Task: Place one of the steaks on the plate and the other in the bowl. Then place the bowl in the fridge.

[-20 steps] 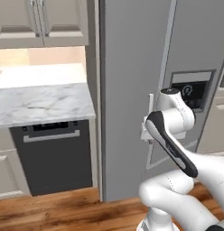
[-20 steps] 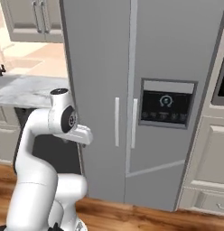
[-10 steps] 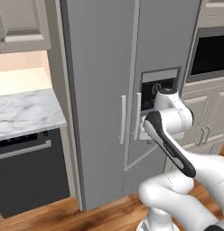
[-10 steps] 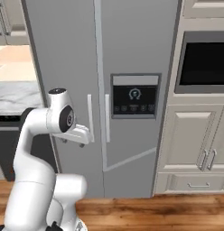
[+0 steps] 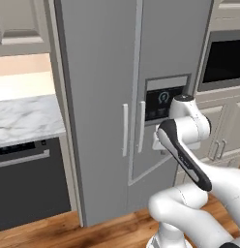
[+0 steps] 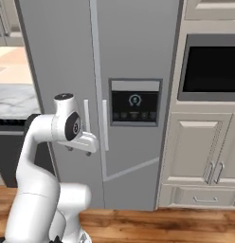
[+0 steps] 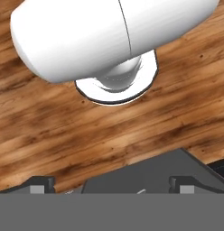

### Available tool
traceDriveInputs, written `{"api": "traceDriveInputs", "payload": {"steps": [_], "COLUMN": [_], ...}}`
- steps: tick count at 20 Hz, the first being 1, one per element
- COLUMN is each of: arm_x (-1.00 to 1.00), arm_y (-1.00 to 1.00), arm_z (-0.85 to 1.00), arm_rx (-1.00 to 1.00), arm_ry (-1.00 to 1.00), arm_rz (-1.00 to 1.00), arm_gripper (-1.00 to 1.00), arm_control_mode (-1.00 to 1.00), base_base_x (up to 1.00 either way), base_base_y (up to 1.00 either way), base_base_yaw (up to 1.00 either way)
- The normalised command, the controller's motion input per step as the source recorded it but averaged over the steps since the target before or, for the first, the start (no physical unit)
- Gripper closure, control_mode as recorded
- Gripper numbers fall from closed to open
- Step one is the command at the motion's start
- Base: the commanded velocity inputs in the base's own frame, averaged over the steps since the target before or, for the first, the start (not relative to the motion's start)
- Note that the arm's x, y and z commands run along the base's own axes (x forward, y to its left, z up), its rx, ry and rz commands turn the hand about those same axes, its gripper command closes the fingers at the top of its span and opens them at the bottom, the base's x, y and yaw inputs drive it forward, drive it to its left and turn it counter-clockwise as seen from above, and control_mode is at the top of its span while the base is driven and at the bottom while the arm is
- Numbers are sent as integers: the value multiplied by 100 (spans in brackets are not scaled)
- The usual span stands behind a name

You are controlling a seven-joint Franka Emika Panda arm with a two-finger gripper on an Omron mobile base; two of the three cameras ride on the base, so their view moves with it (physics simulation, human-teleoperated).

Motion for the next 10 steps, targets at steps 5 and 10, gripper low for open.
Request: {"api": "traceDriveInputs", "payload": {"steps": [5,10], "arm_x": [0,0], "arm_y": [0,0], "arm_z": [0,0], "arm_rx": [0,0], "arm_ry": [0,0], "arm_rz": [0,0], "arm_gripper": [-100,-100], "arm_control_mode": [100,100], "base_base_x": [16,43], "base_base_y": [1,-12], "base_base_yaw": [13,18]}}
